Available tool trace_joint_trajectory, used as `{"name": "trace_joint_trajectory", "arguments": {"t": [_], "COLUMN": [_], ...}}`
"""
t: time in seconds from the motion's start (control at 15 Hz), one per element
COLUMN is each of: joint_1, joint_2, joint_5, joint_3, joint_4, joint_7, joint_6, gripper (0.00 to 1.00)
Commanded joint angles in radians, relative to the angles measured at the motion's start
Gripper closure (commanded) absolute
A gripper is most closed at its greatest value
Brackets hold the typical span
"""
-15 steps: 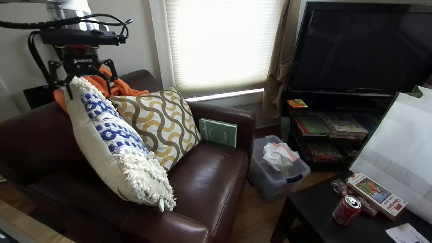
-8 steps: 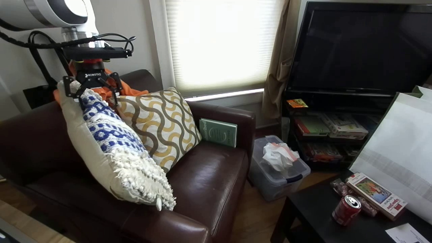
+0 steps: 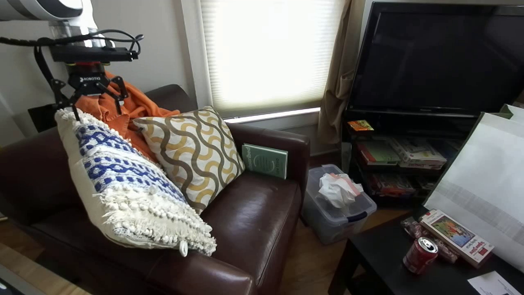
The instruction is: Stack up the pillows on the sofa
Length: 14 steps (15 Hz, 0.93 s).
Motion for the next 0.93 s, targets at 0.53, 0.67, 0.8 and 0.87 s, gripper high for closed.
{"name": "trace_joint_trajectory", "arguments": {"t": [0.53, 0.67, 0.8, 0.87], "joint_1": [0.011, -0.001, 0.005, 0.007], "joint_2": [-0.036, 0.018, 0.09, 0.117], "joint_5": [0.01, -0.088, -0.045, -0.034], "joint_3": [0.045, 0.048, 0.044, 0.048], "joint_4": [-0.047, -0.052, -0.026, -0.017], "joint_7": [0.206, 0.298, 0.316, 0.327], "joint_6": [-0.073, -0.019, -0.032, -0.037], "gripper": [0.0, 0.0, 0.0, 0.0]}}
